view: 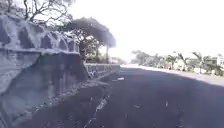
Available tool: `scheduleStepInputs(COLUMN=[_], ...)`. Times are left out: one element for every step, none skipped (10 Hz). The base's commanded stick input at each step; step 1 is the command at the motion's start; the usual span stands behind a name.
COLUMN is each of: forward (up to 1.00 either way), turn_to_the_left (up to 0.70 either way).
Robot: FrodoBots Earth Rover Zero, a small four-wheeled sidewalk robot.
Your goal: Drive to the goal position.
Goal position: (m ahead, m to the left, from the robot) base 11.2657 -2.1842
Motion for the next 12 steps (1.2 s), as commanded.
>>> scheduleStepInputs(forward=[1.0,1.0,1.0,1.0,1.0,1.0,1.0,1.0,1.0,1.0,1.0,1.0], turn_to_the_left=[0.0,0.0,0.0,0.0,0.0,0.0,0.0,0.0,0.0,0.0,0.0,0.0])
